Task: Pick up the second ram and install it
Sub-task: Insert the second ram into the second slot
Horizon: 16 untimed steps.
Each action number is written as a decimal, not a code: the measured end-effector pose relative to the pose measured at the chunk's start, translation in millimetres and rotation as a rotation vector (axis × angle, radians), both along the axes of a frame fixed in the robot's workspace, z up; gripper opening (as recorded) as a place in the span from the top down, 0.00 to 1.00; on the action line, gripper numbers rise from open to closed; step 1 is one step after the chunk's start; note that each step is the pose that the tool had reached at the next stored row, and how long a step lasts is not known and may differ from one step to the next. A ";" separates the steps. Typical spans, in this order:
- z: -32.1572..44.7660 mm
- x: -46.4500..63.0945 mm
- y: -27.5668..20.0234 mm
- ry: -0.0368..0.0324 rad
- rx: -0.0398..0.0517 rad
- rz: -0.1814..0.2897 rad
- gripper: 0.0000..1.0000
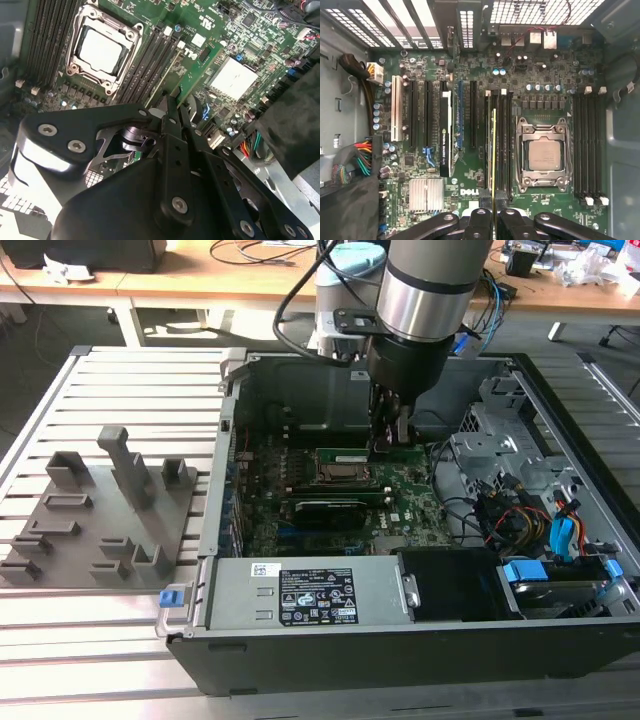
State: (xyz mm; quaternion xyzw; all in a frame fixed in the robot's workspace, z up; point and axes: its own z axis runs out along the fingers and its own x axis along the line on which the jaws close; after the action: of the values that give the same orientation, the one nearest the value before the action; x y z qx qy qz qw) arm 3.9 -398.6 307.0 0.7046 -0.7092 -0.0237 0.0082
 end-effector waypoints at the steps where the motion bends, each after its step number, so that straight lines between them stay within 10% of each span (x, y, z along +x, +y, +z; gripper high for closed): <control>1: -1.4 0.0 0.0 0.0000 -0.0001 0.000 0.86; 16: -20.8 -14.9 2.4 0.0000 0.0017 0.000 0.86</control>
State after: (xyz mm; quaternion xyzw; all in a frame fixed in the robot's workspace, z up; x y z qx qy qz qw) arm -11.0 -396.2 286.1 0.7046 -0.7092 -0.0243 0.0076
